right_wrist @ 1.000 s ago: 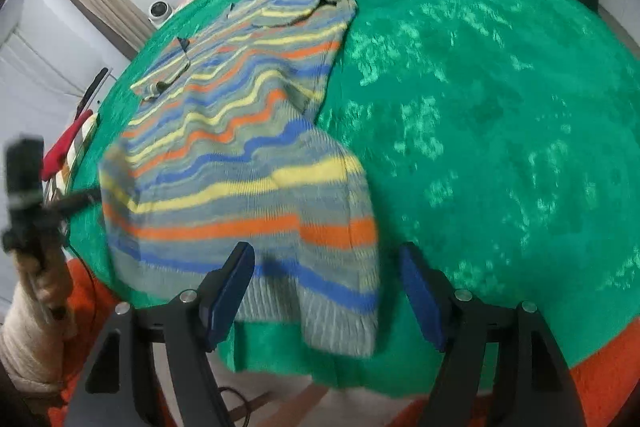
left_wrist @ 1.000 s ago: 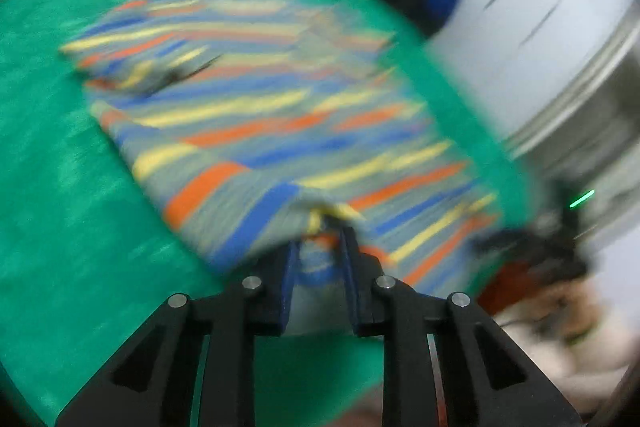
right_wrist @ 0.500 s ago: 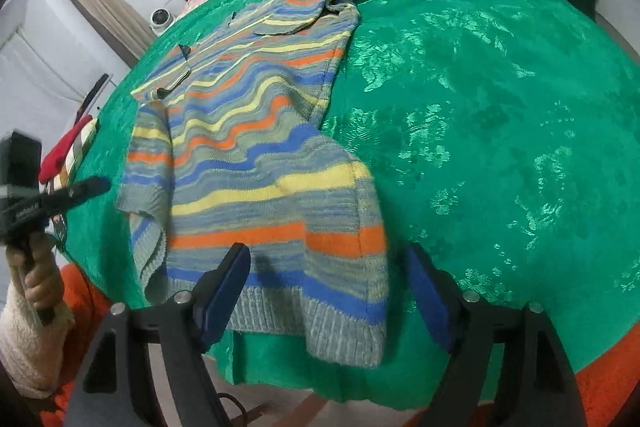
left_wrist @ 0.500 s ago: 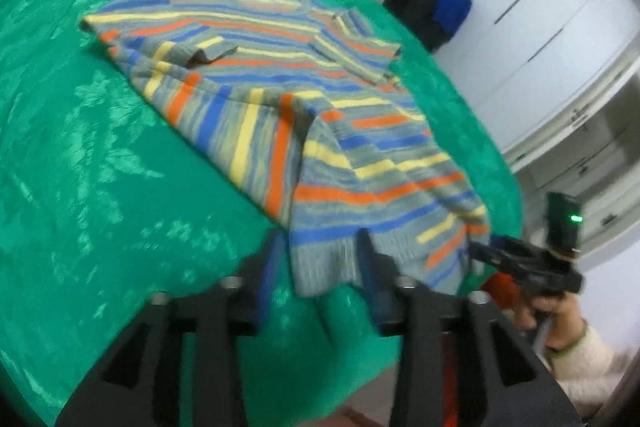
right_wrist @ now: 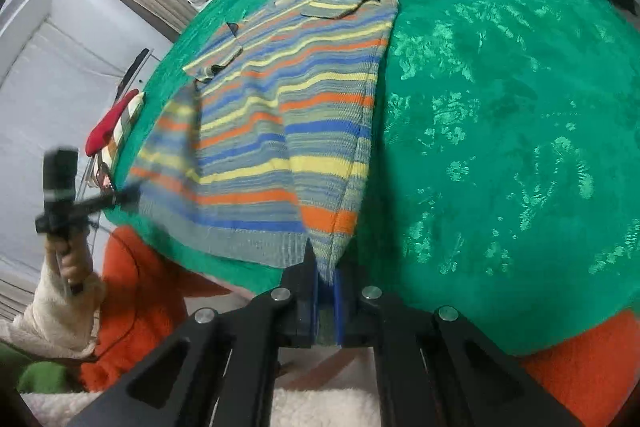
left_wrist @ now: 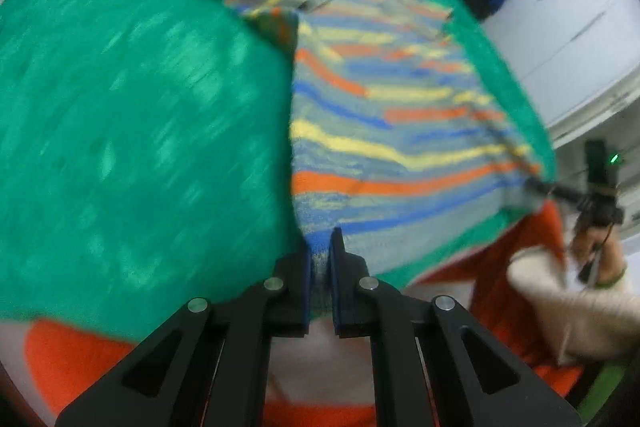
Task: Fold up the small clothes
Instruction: 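Pull the sweater hem with both grippers to spread it flat on the bed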
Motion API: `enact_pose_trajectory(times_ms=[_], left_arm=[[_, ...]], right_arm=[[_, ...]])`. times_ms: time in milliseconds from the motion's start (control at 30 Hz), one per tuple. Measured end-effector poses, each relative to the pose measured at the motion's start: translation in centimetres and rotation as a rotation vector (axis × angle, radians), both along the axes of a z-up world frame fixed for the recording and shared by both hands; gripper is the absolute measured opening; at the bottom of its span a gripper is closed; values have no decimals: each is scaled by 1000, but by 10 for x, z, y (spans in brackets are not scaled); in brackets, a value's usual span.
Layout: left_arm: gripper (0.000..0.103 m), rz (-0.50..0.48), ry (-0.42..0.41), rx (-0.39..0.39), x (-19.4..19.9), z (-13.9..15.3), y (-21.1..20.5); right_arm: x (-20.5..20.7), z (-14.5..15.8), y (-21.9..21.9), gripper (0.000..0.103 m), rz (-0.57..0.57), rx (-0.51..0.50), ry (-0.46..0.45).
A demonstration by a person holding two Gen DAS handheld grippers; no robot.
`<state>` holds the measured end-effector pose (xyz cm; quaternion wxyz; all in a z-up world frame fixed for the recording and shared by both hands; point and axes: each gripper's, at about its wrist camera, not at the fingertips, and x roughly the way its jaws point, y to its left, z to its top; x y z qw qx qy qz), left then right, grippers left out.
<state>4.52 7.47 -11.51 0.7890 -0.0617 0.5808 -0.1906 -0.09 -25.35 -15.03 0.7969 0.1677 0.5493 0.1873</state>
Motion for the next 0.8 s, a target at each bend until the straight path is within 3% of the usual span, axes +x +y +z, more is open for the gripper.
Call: enact_pose_trajectory(times_ms=[100, 200, 233, 267, 333, 400, 433, 533, 633, 733, 800], left_arm=[[6, 15, 41, 61, -3, -31, 1], [14, 7, 29, 129, -4, -44, -6], [26, 10, 14, 136, -5, -44, -7], [46, 13, 4, 129, -6, -43, -7], [52, 28, -21, 111, -8, -40, -8], [6, 10, 1, 110, -1, -49, -17], [4, -7, 19, 112, 0, -53, -24], [4, -20, 18, 134, -7, -45, -25], [3, -27, 3, 142, -25, -27, -13], [3, -34, 23, 188, -29, -37, -17], [3, -33, 44, 221, -23, -52, -23]], right_arm=[[7, -20, 5, 9, -15, -25, 39], [13, -42, 6, 17, -58, -40, 92], [12, -44, 4, 25, -76, -11, 100], [9, -42, 2, 41, -87, 15, 99], [3, -38, 0, 56, -88, 32, 83], [2, -39, 4, 47, -53, 16, 84], [3, -42, 7, 2, -38, 4, 97], [3, -40, 11, 5, -14, -9, 124], [-13, -18, 11, 4, 31, -62, 135], [-23, -15, 3, 4, 4, -30, 181], [-20, -31, 2, 4, -16, -40, 211]])
